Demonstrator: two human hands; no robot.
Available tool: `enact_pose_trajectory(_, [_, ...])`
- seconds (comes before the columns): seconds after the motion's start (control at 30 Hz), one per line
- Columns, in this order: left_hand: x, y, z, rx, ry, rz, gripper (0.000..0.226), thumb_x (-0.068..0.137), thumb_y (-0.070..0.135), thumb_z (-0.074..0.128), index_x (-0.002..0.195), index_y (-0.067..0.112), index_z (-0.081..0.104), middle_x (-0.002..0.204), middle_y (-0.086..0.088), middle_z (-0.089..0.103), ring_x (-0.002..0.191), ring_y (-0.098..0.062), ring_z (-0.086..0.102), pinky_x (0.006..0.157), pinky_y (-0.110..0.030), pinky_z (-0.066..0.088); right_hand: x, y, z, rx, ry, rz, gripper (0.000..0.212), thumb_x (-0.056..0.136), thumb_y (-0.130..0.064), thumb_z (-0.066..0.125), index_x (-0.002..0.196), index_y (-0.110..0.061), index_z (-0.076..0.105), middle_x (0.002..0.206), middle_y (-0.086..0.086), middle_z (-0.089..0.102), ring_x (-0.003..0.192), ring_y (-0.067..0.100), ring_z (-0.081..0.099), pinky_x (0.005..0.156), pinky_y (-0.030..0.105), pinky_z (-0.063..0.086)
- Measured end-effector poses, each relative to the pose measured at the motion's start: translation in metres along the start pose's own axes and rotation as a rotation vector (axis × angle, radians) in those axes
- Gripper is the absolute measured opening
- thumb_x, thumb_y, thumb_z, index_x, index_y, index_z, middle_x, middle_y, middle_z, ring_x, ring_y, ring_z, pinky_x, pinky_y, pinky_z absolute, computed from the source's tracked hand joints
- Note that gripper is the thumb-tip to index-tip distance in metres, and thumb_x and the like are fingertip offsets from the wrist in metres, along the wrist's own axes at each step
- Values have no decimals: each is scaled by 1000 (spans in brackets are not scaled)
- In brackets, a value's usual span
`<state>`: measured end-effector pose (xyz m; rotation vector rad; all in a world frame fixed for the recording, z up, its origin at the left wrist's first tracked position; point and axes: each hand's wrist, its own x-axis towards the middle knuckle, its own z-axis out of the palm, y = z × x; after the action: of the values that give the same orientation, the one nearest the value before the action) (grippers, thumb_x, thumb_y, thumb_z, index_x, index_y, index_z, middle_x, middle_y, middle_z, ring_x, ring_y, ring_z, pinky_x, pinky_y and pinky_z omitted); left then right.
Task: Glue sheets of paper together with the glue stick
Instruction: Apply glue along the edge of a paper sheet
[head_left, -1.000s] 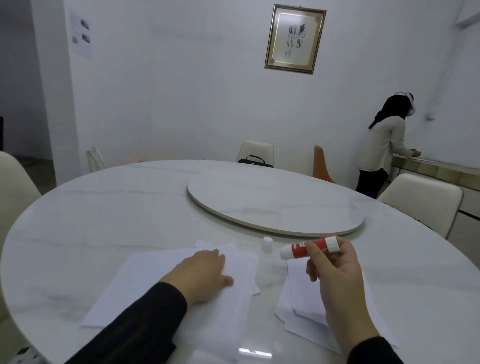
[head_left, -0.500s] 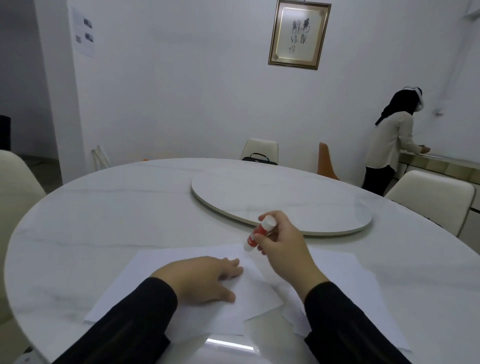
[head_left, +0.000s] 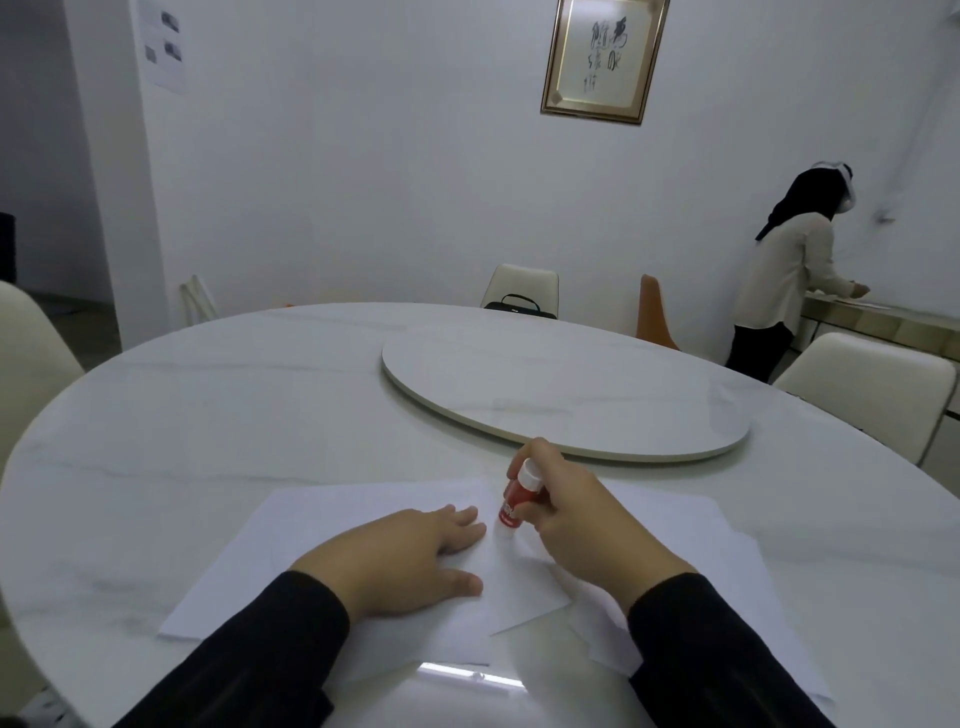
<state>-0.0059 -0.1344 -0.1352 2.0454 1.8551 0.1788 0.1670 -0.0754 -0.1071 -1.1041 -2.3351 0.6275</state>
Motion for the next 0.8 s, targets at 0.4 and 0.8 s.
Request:
enact_pose_trajectory(0.4, [-2,-2,2,-11,21,8,62,92,46,46,147,40,19,157,24,7,145,-2,8,119,-29,8,-64,8,-55,507,3,16,25,77,8,68,85,-15,61,78,7,72,60,16,61,58,26,52])
enact_pose_trajectory(0.8, [4,-6,7,-57,12,132,55,93,37,48,142,49,26,153,31,14,144,2,9,121,-31,6,15,19,-42,854,515,248,43,78,9,68,115,-11,57,104,9,68,99,27,65,84,34,53])
